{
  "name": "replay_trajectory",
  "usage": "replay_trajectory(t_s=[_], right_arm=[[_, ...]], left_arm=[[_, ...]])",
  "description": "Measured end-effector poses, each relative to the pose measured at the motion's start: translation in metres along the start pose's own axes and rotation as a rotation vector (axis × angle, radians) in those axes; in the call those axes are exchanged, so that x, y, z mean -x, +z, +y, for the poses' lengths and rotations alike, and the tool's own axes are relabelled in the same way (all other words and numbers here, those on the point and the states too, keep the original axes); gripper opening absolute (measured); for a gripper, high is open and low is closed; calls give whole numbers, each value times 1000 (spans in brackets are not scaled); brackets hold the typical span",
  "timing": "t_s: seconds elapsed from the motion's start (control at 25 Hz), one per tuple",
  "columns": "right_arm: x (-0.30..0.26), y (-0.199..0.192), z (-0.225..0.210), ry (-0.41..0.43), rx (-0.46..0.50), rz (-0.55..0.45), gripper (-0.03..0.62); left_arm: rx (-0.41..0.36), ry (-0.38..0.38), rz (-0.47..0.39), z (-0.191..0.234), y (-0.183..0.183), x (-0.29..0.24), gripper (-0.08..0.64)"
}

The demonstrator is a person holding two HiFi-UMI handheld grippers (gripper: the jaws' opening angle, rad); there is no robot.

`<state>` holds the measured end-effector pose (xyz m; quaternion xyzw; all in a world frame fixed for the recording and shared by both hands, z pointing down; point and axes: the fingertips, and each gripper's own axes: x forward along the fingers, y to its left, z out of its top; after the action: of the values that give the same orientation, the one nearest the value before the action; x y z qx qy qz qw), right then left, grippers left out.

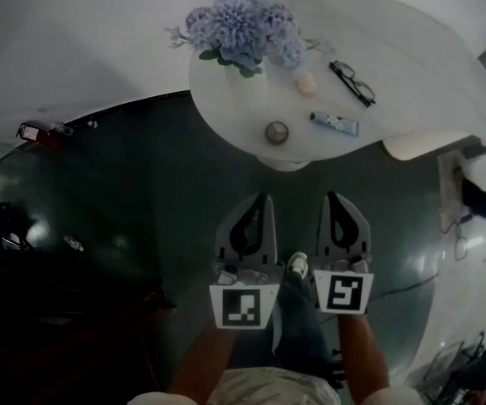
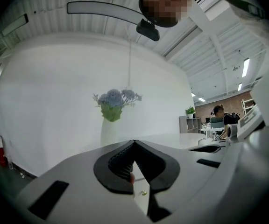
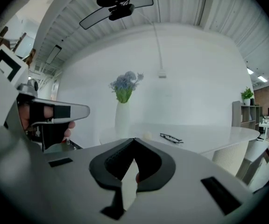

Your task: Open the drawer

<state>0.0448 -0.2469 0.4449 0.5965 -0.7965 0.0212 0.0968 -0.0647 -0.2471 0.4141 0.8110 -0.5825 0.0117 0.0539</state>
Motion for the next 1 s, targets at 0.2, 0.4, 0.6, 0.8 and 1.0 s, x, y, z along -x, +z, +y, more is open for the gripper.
replay_trajectory(t_s=[0.2, 0.4, 0.6, 0.8, 1.0], right_arm=[[-14, -57, 15, 4, 16, 23, 3], [-33, -110, 21, 2, 24, 6, 4], [-49, -167, 16, -14, 19, 18, 4], [-63, -210, 14, -18, 17, 44, 4], [-82, -222, 7, -23, 28, 54, 5]], left_arm=[[-1, 2, 24, 13, -62, -4, 2], [4, 15, 17, 26, -122, -16, 2], [2, 8, 8, 29, -176, -24, 2], [-22, -13, 42, 23, -223, -26, 2], [-18, -3, 60, 24, -232, -25, 2]])
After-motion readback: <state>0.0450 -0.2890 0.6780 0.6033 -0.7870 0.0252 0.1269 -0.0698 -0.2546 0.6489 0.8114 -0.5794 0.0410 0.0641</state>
